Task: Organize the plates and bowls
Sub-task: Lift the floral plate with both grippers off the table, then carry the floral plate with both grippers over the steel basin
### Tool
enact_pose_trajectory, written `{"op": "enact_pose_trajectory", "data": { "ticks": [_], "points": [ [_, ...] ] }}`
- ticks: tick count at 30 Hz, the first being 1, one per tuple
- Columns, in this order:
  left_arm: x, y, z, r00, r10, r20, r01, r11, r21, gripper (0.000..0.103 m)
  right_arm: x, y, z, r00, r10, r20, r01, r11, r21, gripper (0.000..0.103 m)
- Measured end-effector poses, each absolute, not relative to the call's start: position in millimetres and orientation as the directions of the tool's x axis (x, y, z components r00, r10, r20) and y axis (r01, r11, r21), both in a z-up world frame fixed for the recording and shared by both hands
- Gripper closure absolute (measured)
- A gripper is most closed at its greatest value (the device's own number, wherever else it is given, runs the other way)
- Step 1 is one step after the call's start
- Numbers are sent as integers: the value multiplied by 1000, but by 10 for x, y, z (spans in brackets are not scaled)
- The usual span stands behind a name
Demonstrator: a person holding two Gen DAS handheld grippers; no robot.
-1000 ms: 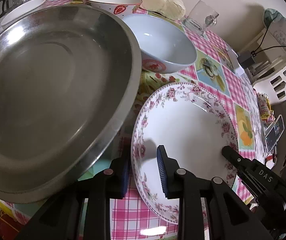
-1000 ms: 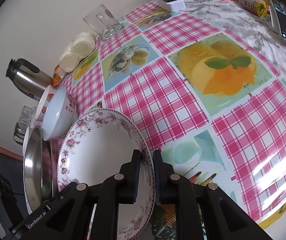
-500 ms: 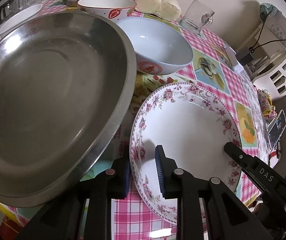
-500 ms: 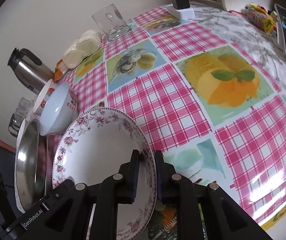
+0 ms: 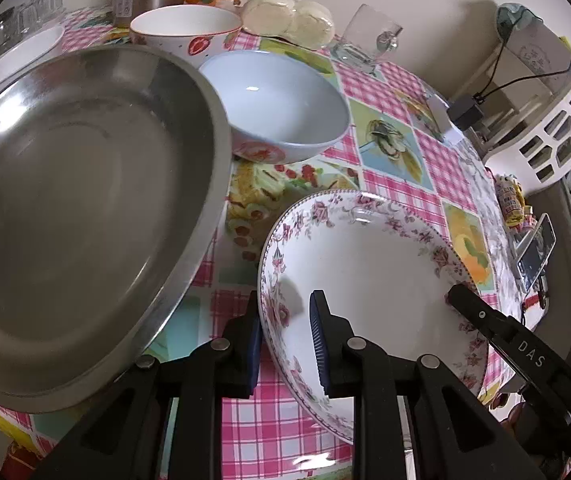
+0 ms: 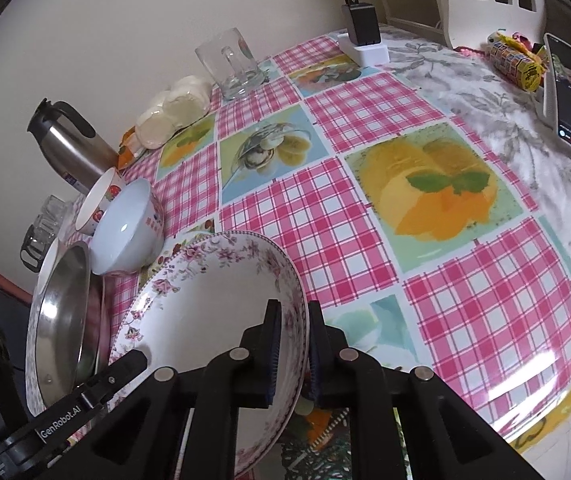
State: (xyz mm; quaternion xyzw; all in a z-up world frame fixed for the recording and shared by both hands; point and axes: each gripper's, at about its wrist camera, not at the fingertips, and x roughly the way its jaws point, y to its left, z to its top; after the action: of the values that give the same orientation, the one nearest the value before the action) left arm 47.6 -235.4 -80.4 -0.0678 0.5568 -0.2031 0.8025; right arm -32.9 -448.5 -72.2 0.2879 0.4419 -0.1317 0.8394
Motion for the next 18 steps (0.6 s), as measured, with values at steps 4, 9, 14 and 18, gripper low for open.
{"op": "enact_pose_trajectory", "data": {
  "ticks": [4, 9, 14, 18],
  "points": [
    [476, -2367, -758, 299, -414, -860, 265, 902, -342, 79, -366, -4493, -645, 582, 11, -813, 481, 802, 355, 90],
    [474, -2342, -638, 313, -442, -841, 277, 889, -364, 79, -413, -4491, -492, 609, -13, -793, 479, 803, 355, 90],
    [475, -2308, -425, 358, -467, -808, 300, 877, -374, 79, -459, -4416, -226, 657, -42, -753, 457, 816, 353, 90],
    [492, -2212, -233, 389, -495, -777, 316, 864, -392, 79, -473, -4327, -42, 686, -67, -724, 444, 827, 344, 90]
  ]
}}
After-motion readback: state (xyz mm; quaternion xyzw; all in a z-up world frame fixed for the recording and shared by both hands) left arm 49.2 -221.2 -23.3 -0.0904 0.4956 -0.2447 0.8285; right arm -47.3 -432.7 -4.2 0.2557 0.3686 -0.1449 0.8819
